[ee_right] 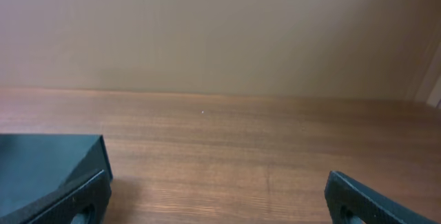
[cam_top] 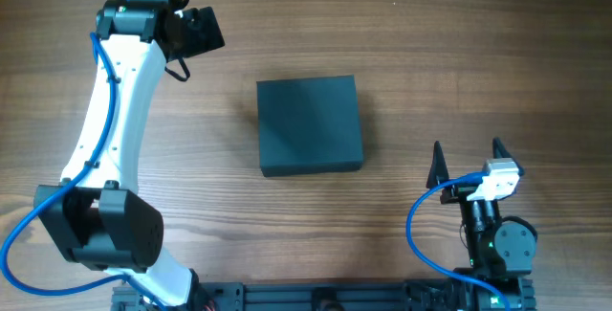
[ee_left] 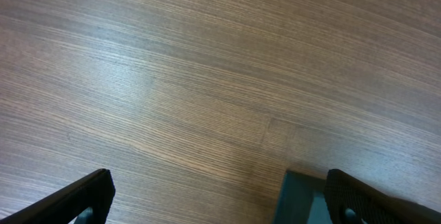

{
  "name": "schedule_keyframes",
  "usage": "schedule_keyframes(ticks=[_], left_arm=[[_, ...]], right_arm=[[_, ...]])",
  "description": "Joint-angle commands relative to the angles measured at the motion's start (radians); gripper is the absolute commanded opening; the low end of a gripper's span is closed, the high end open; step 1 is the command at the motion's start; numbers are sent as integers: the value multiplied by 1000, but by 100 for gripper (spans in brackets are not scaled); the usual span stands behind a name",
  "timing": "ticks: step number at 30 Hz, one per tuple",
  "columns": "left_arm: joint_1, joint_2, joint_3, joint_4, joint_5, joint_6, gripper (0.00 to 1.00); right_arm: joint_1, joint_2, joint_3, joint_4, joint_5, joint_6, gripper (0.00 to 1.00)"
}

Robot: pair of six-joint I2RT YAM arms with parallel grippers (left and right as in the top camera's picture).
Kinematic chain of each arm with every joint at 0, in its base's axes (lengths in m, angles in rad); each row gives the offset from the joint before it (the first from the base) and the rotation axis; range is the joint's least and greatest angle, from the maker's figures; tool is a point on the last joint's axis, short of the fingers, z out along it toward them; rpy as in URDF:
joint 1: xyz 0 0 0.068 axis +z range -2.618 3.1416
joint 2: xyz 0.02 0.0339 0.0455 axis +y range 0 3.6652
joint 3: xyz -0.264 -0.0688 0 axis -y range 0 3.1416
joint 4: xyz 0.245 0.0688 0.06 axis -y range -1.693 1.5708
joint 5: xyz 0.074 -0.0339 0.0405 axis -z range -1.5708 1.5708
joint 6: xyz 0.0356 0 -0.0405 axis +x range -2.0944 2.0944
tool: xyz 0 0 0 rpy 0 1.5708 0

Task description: Pack container

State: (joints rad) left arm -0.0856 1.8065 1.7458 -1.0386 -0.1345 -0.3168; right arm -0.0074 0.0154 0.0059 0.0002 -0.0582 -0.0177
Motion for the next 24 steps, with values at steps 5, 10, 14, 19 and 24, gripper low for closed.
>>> schedule_keyframes(ticks=[5, 10, 14, 19, 24], left_arm=[[0, 2, 5, 3, -13, -2, 100], [0, 2, 5, 3, -13, -2, 100], [0, 2, 5, 3, -13, -2, 100], [3, 2, 5, 106, -76, -2, 100], [49, -180, 5, 436, -94, -6, 100]], right_arm=[[-3, -8, 0, 2, 14, 20, 100], [-3, -8, 0, 2, 14, 20, 100], [-3, -8, 0, 2, 14, 20, 100], [-3, -8, 0, 2, 14, 20, 100], [-3, -8, 0, 2, 14, 20, 100]])
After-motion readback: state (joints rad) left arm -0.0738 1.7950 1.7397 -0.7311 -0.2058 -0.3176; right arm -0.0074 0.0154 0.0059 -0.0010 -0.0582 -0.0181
